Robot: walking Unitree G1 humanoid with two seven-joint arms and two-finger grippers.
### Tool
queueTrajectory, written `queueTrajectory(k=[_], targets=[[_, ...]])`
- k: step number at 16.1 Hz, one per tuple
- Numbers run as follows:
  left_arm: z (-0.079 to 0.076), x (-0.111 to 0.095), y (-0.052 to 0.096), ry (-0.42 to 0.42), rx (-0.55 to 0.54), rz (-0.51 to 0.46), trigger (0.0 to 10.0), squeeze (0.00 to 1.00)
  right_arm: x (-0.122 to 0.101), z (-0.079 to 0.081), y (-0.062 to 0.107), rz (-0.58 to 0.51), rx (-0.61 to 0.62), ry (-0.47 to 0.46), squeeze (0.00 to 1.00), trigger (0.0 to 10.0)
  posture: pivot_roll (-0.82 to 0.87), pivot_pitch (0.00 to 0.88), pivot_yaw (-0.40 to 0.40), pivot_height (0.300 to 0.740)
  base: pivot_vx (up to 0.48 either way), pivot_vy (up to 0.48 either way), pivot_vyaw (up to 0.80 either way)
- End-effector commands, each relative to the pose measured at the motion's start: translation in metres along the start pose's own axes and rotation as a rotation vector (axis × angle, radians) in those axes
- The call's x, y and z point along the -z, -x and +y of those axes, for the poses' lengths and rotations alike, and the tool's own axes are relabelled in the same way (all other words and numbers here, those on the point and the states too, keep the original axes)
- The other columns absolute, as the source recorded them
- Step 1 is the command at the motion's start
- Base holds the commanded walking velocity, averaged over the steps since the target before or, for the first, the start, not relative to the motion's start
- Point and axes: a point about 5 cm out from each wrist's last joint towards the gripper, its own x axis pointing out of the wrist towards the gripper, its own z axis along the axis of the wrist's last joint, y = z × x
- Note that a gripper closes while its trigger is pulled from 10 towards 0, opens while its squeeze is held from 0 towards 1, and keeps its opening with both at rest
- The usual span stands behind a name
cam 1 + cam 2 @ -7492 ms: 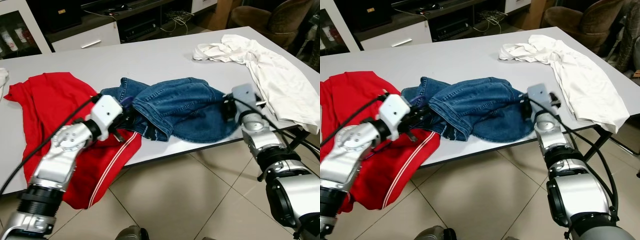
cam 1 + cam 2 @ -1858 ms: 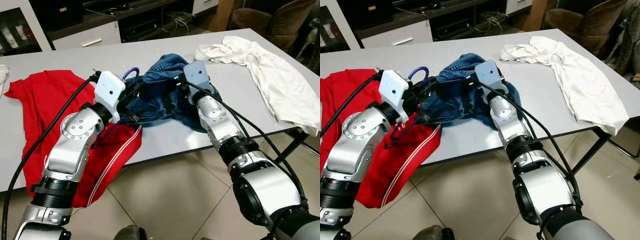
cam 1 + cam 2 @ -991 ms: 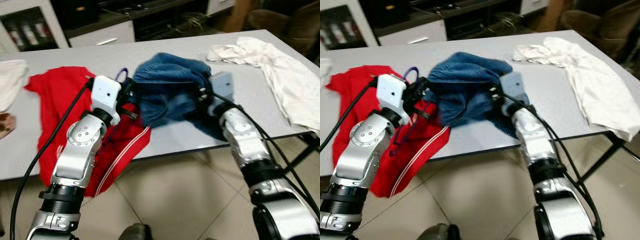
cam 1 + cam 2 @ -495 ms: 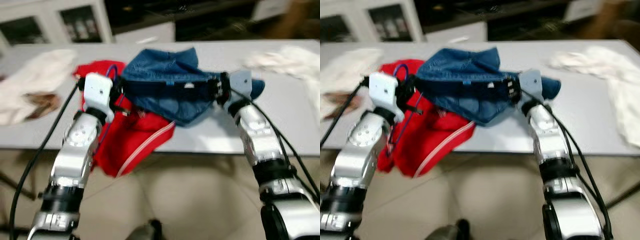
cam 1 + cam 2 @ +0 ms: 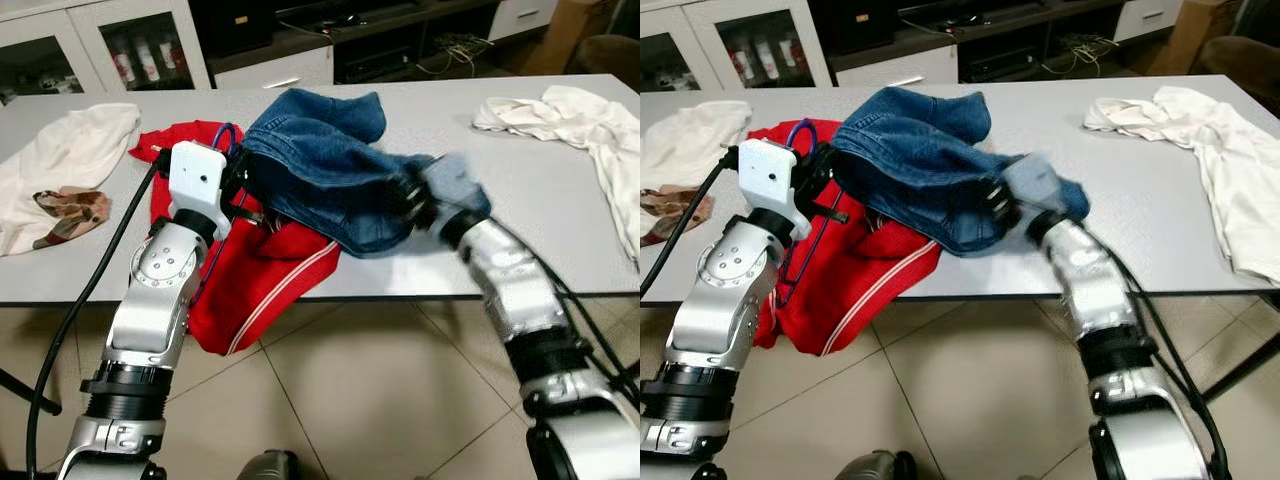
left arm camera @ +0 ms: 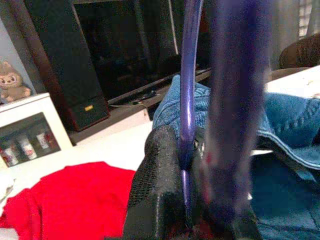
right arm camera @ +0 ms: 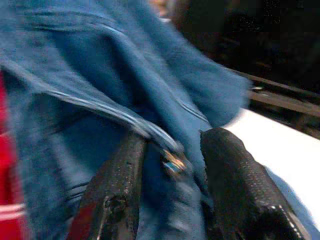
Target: Hang hanger
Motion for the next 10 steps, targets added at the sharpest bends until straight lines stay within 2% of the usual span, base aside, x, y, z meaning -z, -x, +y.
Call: queueTrajectory(k=[1,4,6,7,9,10], targets=[[0.003,-0.005,-0.003,-0.018,-0.015,-0.020,10.0,0.00,-0.008,0.003,-0.001,-0.038,-0.027,0.034,0.00,10.0,-0.03,0.000,0.079,0.736,0.000,0.000,0.00],[0.001,-0.006,-0.004,-0.016,-0.011,-0.025,10.0,0.00,-0.010,0.003,-0.008,-0.028,-0.009,0.060,0.00,10.0,-0.03,0.000,0.073,0.736,0.000,0.000,0.00],[-0.005,-0.007,-0.004,-0.001,0.023,-0.030,10.0,0.00,-0.017,0.016,-0.019,-0.043,-0.053,0.123,0.00,10.0,-0.02,0.000,0.066,0.736,0.000,0.000,0.00],[-0.007,-0.006,-0.004,-0.005,0.037,-0.028,10.0,0.00,-0.028,0.033,-0.025,-0.092,-0.122,0.145,0.00,10.0,-0.02,0.000,0.062,0.736,0.000,0.000,0.00],[-0.008,-0.006,-0.004,-0.012,0.046,-0.024,10.0,0.00,-0.035,0.040,-0.029,-0.125,-0.148,0.122,0.00,10.0,-0.01,0.000,0.058,0.736,0.000,0.000,0.00],[-0.009,-0.005,-0.003,-0.035,0.066,-0.017,10.0,0.00,-0.040,0.041,-0.031,-0.152,-0.149,0.085,0.85,10.0,-0.01,0.000,0.055,0.736,0.000,0.000,0.00]])
